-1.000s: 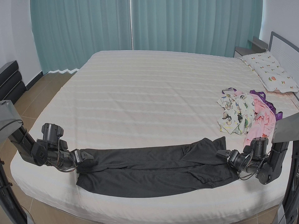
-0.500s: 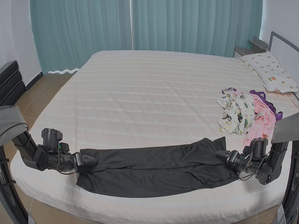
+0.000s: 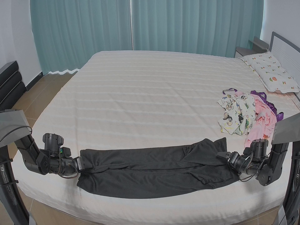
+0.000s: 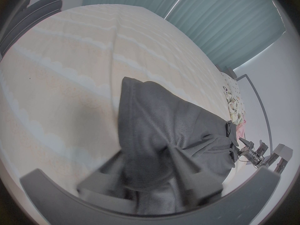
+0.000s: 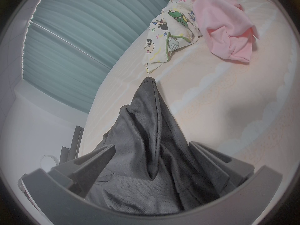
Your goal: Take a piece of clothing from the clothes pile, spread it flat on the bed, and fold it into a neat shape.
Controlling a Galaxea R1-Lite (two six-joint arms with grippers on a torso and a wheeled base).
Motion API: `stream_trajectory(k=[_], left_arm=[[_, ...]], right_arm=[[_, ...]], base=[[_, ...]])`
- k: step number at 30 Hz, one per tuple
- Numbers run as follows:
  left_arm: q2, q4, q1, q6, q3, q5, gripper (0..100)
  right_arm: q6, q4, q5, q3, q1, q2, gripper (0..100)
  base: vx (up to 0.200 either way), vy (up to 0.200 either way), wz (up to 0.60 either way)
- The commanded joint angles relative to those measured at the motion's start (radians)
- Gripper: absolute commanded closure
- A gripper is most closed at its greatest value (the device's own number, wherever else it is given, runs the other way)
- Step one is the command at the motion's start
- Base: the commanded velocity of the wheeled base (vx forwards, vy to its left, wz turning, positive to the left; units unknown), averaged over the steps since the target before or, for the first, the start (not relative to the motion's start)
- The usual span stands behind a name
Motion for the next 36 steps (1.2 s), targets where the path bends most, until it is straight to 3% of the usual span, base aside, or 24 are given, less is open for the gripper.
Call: stream_trajectory(k=[1,14,26,36], left_arm=[[0.007,-0.004,0.012,0.000,0.004,-0.002,100],[-0.037,0.000,0.061,-0.011,0.021,-0.005,100],[-0.174,0.016,0.192,-0.052,0.038,-0.042,100],[-0.347,0.229,0.236,-0.062,-0.046,-0.039,100]], right_arm=[[0.000,0.000,0.000,0.000,0.001,0.004,0],[0.000,0.000,0.002,0.009,0.001,-0.001,0],[0.000,0.000,0.003,0.009,-0.001,-0.004,0],[0.002,-0.001,0.002,0.011,-0.001,-0.011,0]], base=[[0.000,0.000,0.00],[0.000,0.000,0.00],[0.000,0.000,0.00],[0.000,0.000,0.00]])
